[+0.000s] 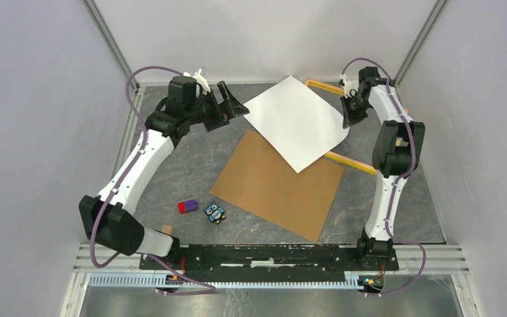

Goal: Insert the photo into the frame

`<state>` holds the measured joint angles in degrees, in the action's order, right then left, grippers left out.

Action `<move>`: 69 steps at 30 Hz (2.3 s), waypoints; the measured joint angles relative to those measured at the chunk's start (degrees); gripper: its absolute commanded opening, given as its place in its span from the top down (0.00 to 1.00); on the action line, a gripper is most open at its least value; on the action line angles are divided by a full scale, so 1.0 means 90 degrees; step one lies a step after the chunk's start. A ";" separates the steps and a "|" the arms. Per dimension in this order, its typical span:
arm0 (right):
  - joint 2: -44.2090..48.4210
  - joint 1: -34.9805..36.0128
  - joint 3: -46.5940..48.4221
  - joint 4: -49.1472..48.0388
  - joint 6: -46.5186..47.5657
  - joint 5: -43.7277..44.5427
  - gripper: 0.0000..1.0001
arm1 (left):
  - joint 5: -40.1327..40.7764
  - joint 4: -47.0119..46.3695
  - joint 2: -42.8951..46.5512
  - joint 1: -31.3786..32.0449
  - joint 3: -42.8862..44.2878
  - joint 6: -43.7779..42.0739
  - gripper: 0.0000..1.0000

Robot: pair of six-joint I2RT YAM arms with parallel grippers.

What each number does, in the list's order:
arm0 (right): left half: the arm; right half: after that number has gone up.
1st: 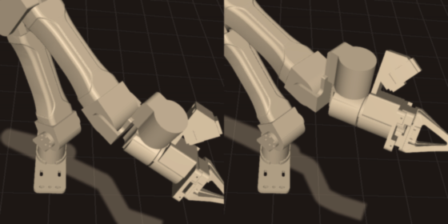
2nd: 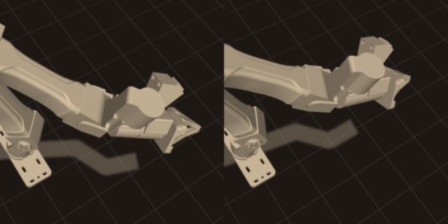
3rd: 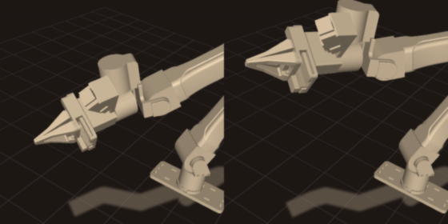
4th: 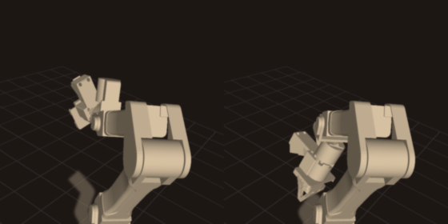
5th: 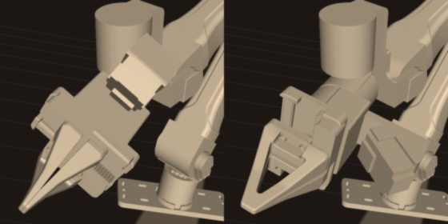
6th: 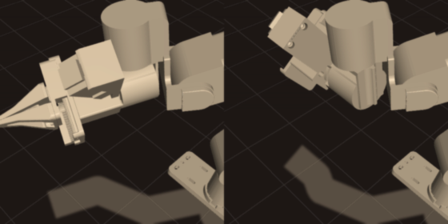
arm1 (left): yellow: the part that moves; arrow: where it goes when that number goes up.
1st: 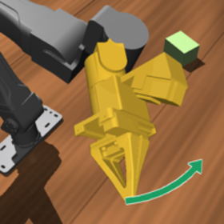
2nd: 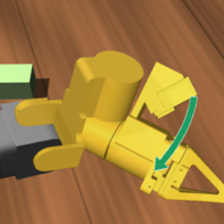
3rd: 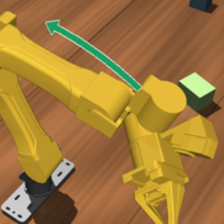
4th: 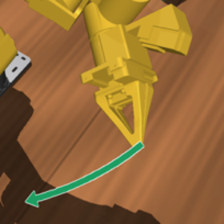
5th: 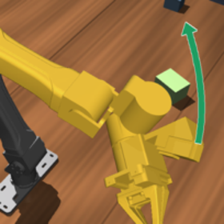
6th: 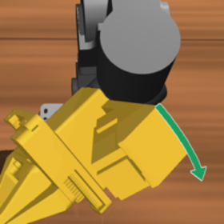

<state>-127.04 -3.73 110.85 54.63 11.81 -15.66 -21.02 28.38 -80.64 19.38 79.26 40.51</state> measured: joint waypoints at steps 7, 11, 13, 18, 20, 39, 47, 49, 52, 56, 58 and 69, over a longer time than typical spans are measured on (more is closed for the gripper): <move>-0.0277 0.0221 0.0539 -0.0313 0.0369 0.1552 0.25 | 0.0126 -0.0219 -0.0211 0.0391 -0.0005 0.0015 0.00; -0.0165 0.0338 0.0517 -0.0629 -0.0049 0.2361 0.17 | 0.0097 -0.0454 -0.0231 0.0627 -0.0119 0.0017 0.00; 0.0214 0.0442 0.0022 -0.0920 -0.0474 0.2601 0.16 | 0.0036 -0.0520 -0.0231 0.0653 -0.0158 0.0010 0.00; 0.2771 0.0714 -0.3381 -0.2174 -0.1858 0.1916 0.17 | 0.0032 -0.0539 -0.0124 0.0656 -0.0335 -0.0165 0.00; 0.4063 0.0930 -0.5044 -0.3257 -0.2630 0.1224 0.18 | 0.0100 -0.0515 -0.0005 0.0692 -0.0486 -0.0262 0.00; 0.5620 0.0947 -1.0365 -0.9714 -0.6989 -0.1156 0.23 | 0.0192 -0.0580 0.0857 0.1095 -0.0653 -0.0389 0.00; 0.5034 0.0699 -1.0491 -1.0608 -0.7390 -0.1069 0.28 | 0.0279 -0.0597 0.0860 0.1095 -0.0709 -0.0391 0.00; 0.4838 0.0622 -1.0491 -1.0822 -0.7482 -0.1073 0.29 | 0.0277 -0.0600 0.0860 0.1095 -0.0721 -0.0389 0.00; 0.4595 0.0503 -1.0518 -1.1154 -0.7623 -0.1064 0.31 | 0.0277 -0.0600 0.0860 0.1095 -0.0724 -0.0389 0.00; 0.4233 0.0466 -1.0516 -1.1584 -0.7708 -0.1066 0.40 | 0.0277 -0.0619 0.0860 0.1095 -0.0724 -0.0389 0.00; 0.3993 0.0466 -1.0516 -1.1844 -0.7791 -0.1066 0.42 | 0.0277 -0.0644 0.0860 0.1095 -0.0724 -0.0391 0.00; 0.2800 0.0466 -1.0540 -1.3459 -0.8274 -0.0911 0.45 | 0.0277 -0.0646 0.0860 0.1081 -0.0724 -0.0389 0.00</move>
<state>-101.84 0.47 15.99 -66.50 -62.65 -23.86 -18.52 22.57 -72.90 29.10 72.75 37.01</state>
